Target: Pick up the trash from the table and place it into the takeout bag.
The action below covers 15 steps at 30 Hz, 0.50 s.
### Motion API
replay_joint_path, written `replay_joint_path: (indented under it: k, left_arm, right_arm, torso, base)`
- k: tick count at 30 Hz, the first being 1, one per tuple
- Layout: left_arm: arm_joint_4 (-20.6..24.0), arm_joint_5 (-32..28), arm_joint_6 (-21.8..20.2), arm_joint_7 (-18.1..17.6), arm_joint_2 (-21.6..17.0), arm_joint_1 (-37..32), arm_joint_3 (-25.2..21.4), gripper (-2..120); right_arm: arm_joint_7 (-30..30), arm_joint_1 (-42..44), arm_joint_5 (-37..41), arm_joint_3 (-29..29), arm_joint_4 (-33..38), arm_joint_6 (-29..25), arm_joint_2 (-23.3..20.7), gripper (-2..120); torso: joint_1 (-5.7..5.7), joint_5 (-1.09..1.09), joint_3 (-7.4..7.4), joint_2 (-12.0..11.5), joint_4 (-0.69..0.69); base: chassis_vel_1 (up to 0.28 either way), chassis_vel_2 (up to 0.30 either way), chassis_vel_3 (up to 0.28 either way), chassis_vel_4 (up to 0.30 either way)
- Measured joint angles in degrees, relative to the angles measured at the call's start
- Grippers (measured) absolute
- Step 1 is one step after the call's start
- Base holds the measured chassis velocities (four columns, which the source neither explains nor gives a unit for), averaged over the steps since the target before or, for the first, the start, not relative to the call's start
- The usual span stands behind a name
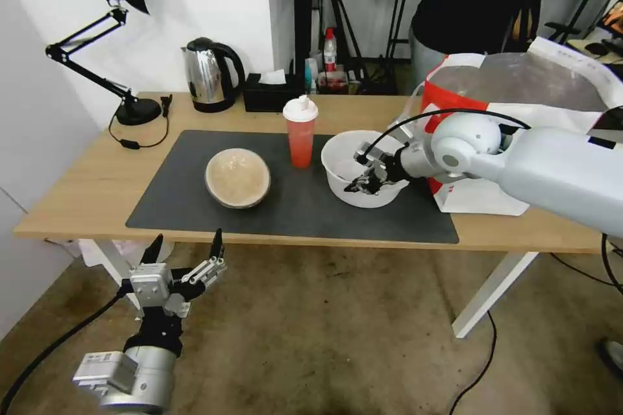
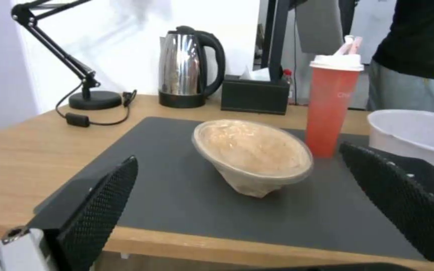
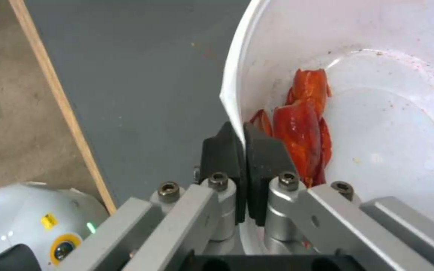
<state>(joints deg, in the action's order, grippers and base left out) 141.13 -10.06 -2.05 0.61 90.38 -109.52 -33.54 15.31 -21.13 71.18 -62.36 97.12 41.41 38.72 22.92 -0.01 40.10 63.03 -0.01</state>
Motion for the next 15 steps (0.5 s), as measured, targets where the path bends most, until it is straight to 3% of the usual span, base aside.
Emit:
replay_joint_path:
  k: [15]
  left_arm:
    - [0.04,-0.03,0.12,-0.51,0.08,-0.01,-0.09,100]
  right_arm:
    - [0.08,0.19,0.01,-0.20,-0.15,-0.12,-0.24,0]
  torso:
    - [-0.01,0.01,0.00,0.01,0.01]
  base:
    - [0.000,0.000,0.000,0.000]
